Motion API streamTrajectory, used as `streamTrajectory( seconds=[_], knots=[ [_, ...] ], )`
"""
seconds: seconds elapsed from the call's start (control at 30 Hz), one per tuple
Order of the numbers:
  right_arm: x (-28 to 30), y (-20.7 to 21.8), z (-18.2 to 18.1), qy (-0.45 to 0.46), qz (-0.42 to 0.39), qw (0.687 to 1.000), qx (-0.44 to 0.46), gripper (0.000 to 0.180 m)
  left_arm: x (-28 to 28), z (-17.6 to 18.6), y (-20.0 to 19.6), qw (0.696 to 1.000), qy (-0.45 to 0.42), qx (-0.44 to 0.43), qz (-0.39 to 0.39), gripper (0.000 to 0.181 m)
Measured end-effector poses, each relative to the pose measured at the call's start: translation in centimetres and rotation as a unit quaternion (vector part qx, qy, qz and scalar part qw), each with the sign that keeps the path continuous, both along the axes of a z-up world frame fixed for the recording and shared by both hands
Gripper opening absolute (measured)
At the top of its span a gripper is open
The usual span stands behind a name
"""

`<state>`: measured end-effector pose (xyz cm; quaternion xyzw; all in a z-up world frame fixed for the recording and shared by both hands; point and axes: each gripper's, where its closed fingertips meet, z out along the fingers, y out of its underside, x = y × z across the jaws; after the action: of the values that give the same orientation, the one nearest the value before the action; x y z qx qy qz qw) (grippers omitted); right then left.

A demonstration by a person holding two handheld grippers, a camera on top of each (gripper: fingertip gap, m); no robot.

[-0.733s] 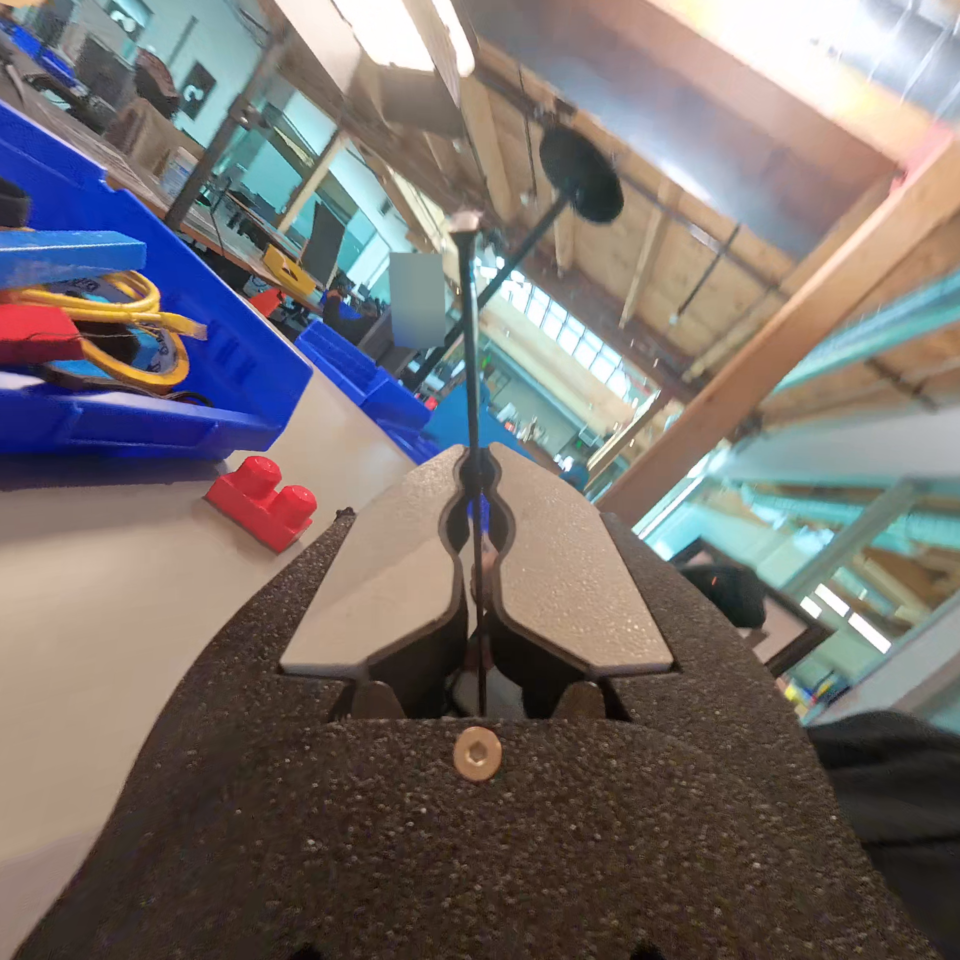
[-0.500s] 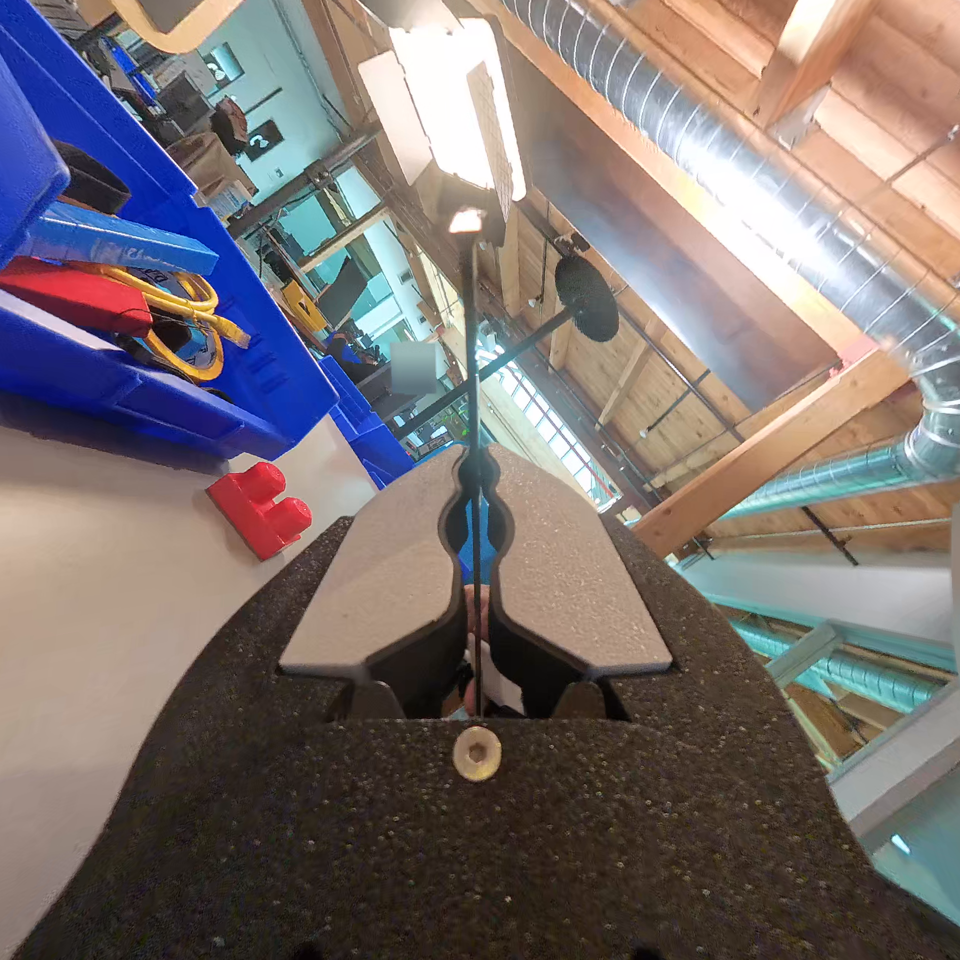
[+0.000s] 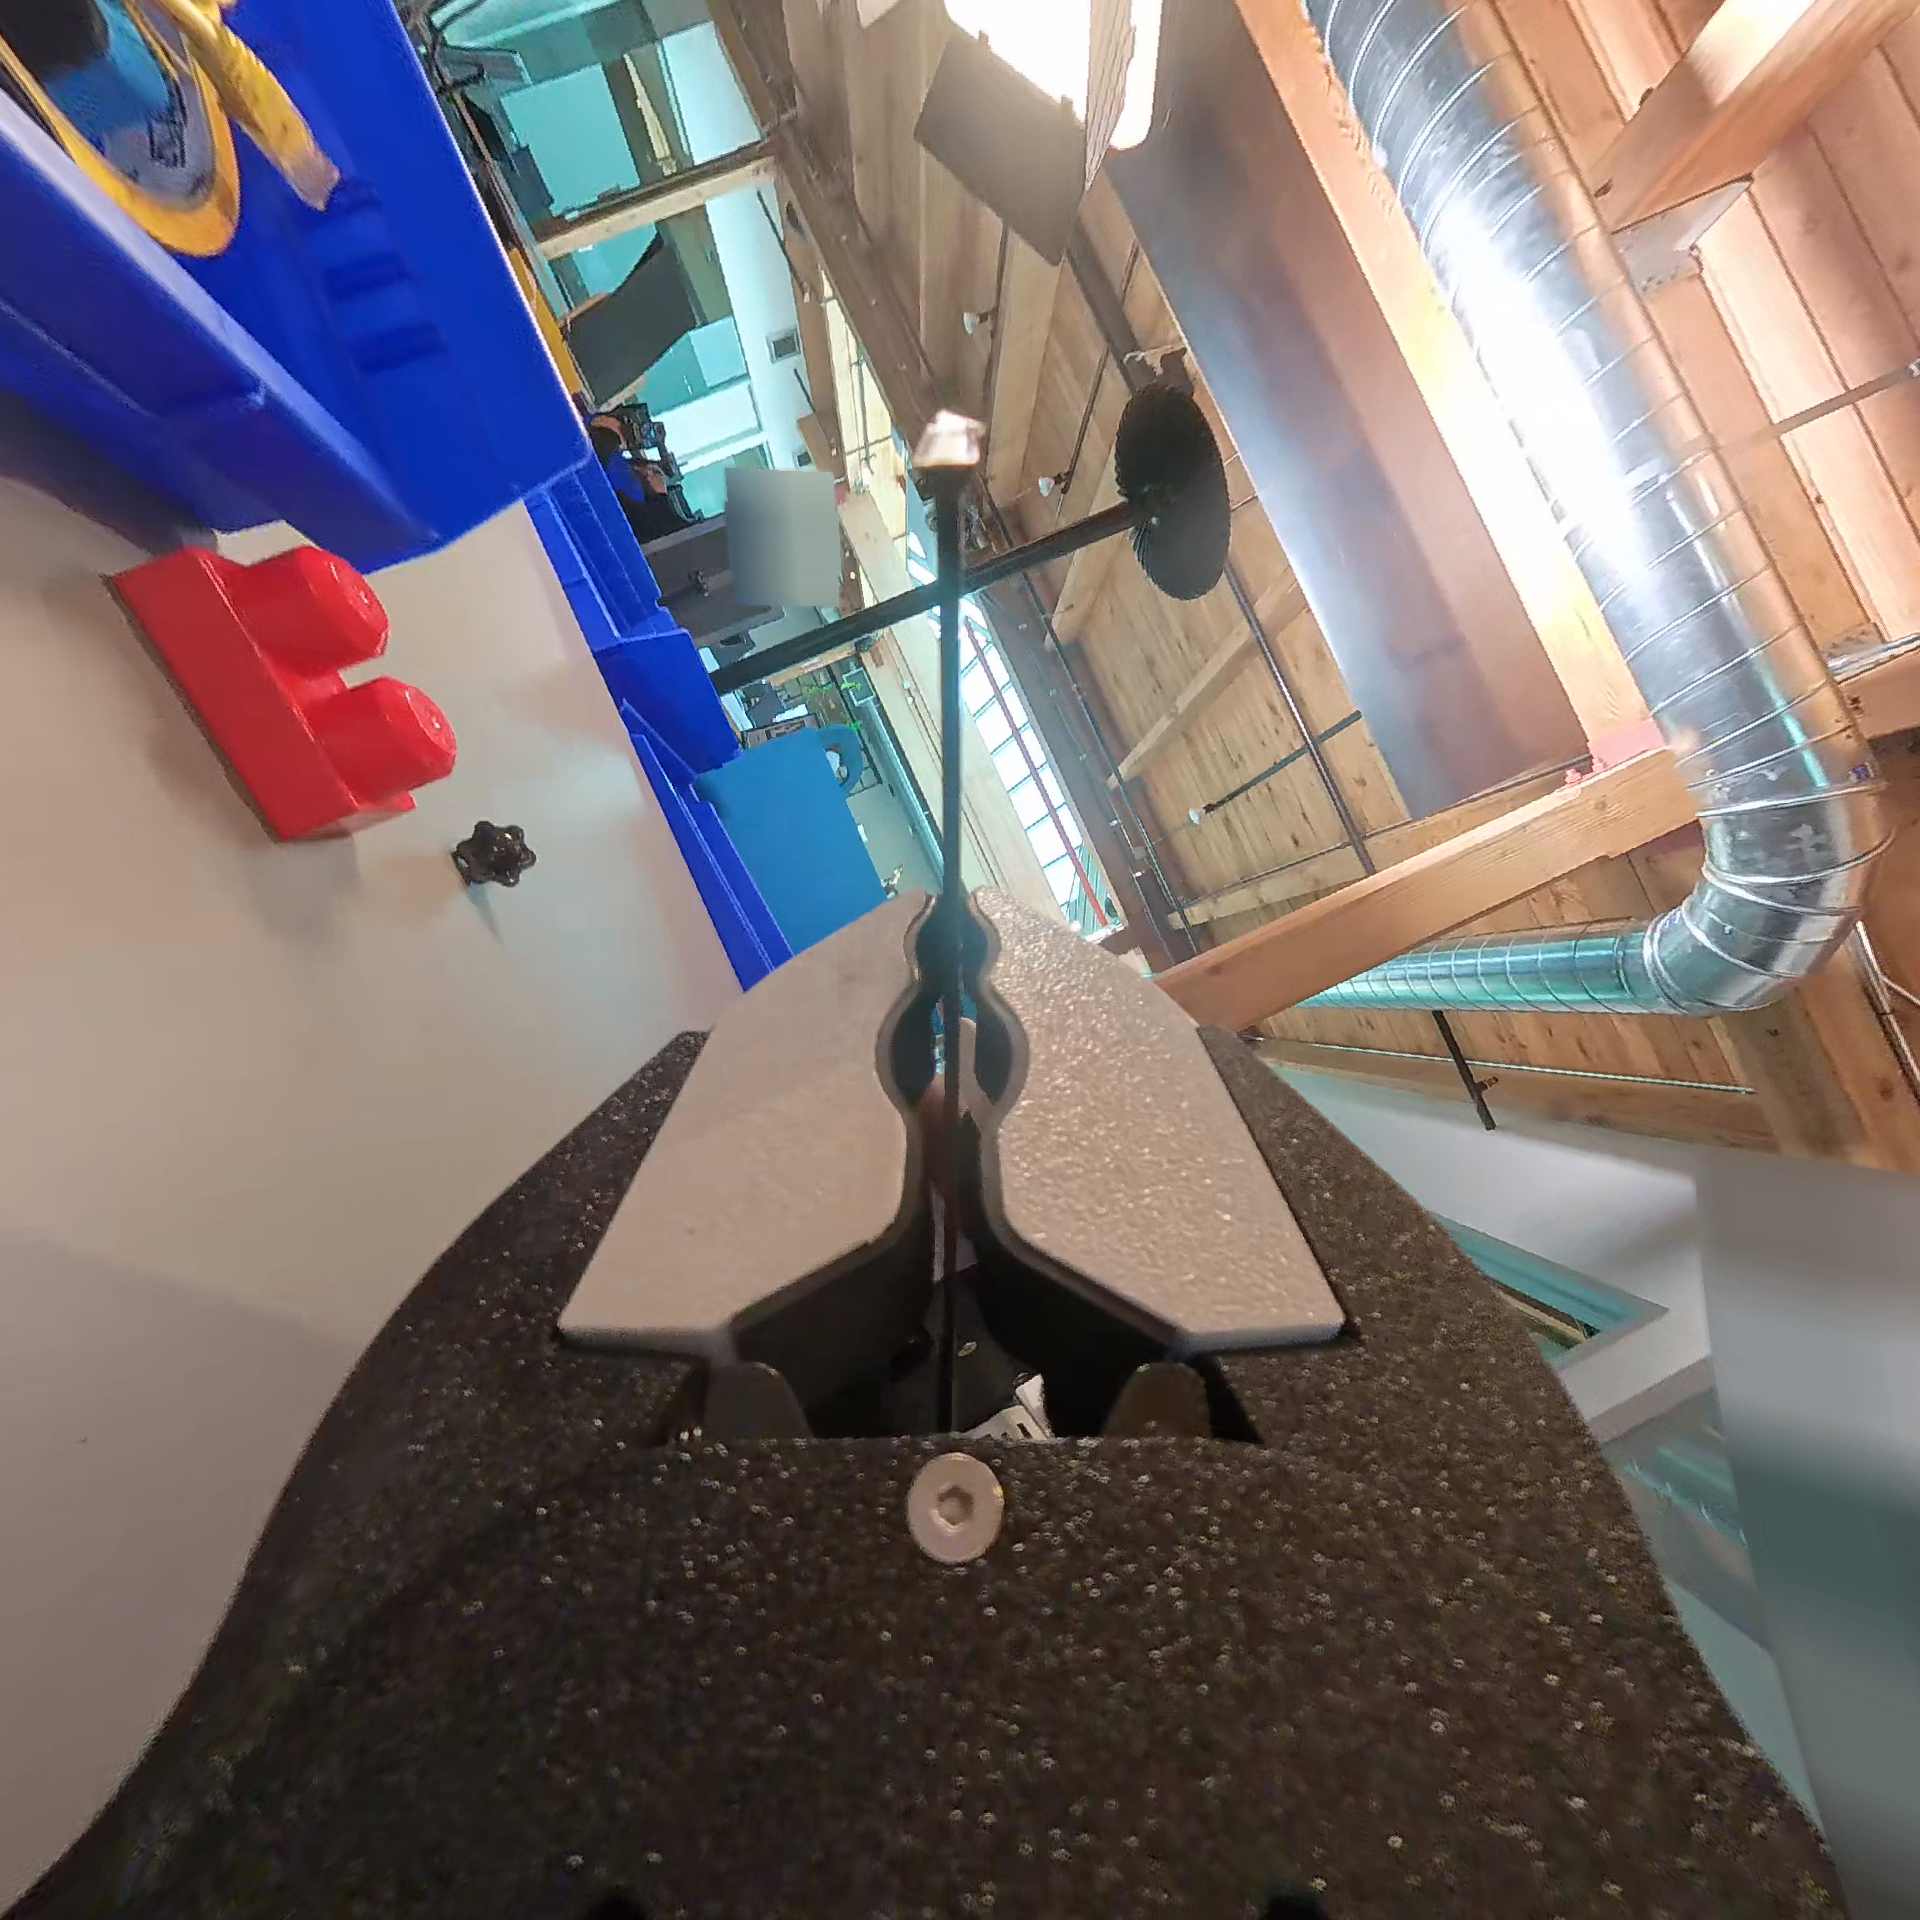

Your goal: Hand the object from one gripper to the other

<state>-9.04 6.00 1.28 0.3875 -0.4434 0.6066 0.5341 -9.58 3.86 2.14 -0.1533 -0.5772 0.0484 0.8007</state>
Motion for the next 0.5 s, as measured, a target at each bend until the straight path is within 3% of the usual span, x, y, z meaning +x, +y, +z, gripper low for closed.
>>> streamTrajectory(
  seconds=[0.03,0.1,0.23,0.3,0.4,0.5],
  knots=[
    [-0.1,0.0,0.0,0.001,-0.002,1.0,0.001,0.006,-0.2,-0.1,0.3,1.0,-0.002,-0.003,-0.003,0.001],
    [-0.4,0.0,0.1,-0.011,-0.006,1.0,0.002,0.001,-0.2,0.4,0.5,1.0,0.011,-0.025,-0.004,0.013],
    [-1.7,0.2,1.2,-0.104,0.006,0.995,0.005,0.0,0.5,2.9,1.1,0.99,0.077,-0.116,-0.019,0.064],
    [-2.1,0.4,1.7,-0.181,0.032,0.983,0.02,0.001,1.3,4.0,0.7,0.979,0.116,-0.167,-0.005,0.076],
    [-2.3,0.5,2.2,-0.311,0.095,0.944,0.058,0.001,2.4,4.6,-0.1,0.954,0.156,-0.253,0.022,0.083],
    [-2.0,1.0,3.1,-0.429,0.175,0.883,0.079,0.001,2.7,3.8,-0.8,0.943,0.164,-0.288,0.024,0.083]
  ],
)
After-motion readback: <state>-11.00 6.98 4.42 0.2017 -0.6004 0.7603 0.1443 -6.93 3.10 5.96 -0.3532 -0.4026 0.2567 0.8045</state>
